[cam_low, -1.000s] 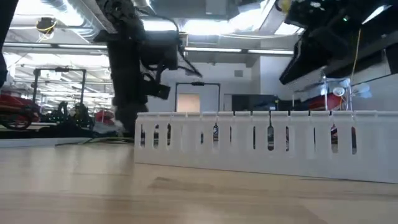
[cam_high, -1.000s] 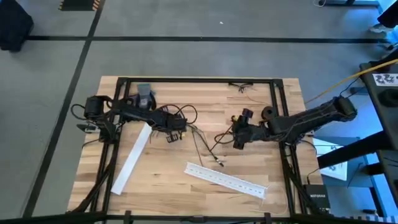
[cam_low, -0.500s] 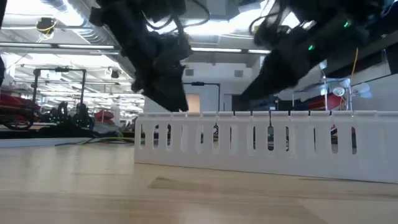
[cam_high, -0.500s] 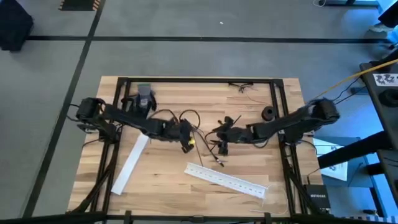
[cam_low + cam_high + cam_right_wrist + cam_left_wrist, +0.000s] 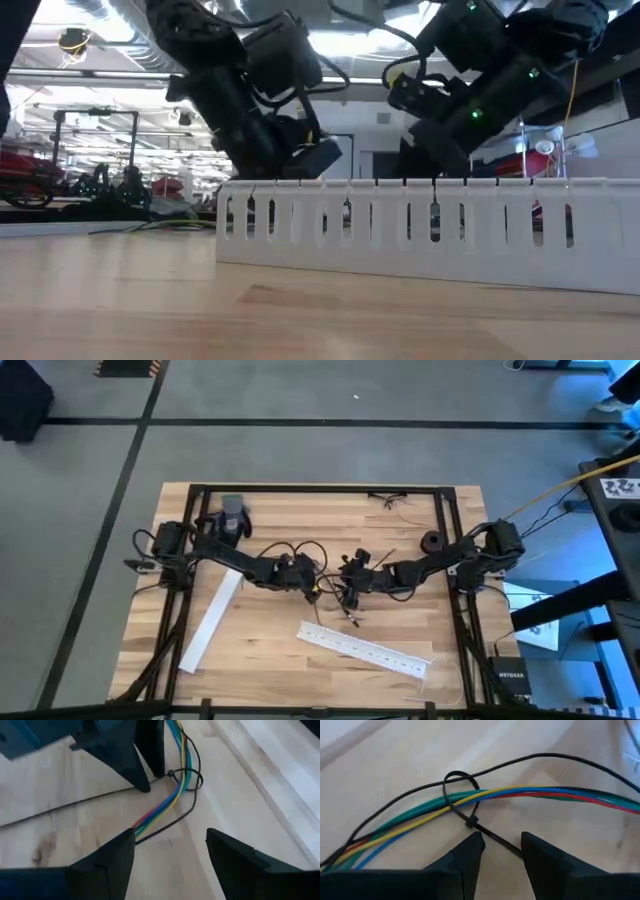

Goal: Ziptie cables
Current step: Wrap the cables together using the top zip tie

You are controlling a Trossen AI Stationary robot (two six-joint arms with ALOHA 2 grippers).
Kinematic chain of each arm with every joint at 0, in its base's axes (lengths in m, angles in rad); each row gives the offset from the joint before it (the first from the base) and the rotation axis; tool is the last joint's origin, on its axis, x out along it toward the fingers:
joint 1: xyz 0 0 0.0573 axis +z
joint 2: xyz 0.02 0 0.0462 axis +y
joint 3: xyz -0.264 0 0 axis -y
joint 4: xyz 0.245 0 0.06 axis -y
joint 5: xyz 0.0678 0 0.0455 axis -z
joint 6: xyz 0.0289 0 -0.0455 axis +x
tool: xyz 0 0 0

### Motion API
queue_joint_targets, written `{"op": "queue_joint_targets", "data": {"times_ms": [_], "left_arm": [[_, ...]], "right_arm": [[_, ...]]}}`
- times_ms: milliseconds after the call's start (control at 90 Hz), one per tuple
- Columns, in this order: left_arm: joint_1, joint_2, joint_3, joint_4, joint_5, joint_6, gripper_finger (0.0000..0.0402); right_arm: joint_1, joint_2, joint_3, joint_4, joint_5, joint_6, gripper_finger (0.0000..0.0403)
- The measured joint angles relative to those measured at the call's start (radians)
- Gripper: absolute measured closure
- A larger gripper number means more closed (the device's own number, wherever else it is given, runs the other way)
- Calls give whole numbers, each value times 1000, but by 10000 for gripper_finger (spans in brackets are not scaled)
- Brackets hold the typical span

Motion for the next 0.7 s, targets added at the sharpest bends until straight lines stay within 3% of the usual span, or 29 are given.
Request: {"op": "queue_joint_targets", "data": {"times_ms": [200,467,700], "left_arm": [[2,-46,-5,-55,-25,157,390],[1,-185,13,-158,-28,342,400],[0,-228,13,-143,-20,390,401]], "right_arm": [[0,-7,0,-9,-4,-26,164],[0,-97,9,-12,4,-202,164],[-28,-17,28,216,-1,-518,164]]}}
